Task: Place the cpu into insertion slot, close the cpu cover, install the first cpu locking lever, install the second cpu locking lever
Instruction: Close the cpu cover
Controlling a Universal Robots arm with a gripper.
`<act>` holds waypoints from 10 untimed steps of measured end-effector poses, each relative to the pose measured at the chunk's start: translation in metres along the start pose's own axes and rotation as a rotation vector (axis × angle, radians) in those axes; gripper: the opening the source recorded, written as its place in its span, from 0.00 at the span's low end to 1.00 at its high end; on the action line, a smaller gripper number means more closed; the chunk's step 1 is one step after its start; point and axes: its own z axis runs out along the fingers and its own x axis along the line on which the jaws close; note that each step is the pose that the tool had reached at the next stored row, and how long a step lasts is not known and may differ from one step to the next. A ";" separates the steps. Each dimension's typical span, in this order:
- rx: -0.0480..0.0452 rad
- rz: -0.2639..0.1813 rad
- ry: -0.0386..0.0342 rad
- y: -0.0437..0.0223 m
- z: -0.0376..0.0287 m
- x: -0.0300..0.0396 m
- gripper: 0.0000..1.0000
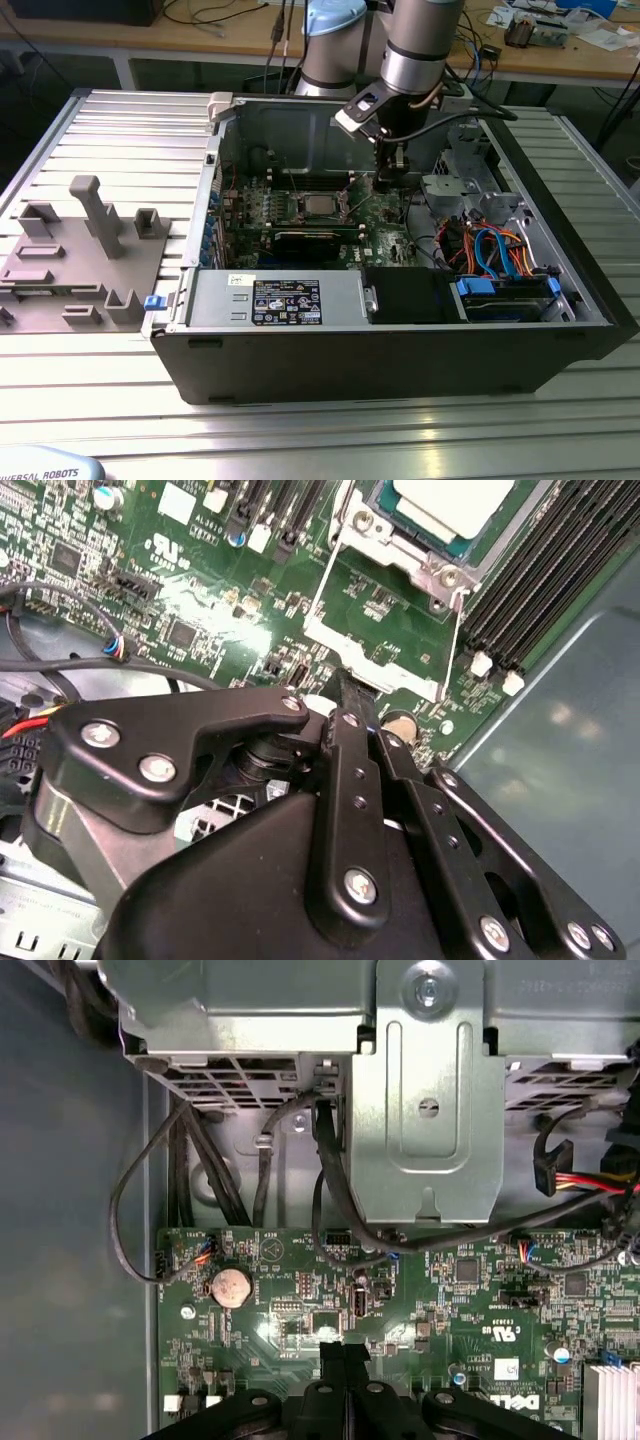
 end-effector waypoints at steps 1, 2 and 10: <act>0.0000 0.000 -0.0001 -0.0012 0.0000 0.0000 0.11; 0.0000 0.000 0.0000 -0.0018 0.0000 0.0000 0.11; 0.0000 0.000 0.0000 -0.0061 0.0003 0.0000 0.11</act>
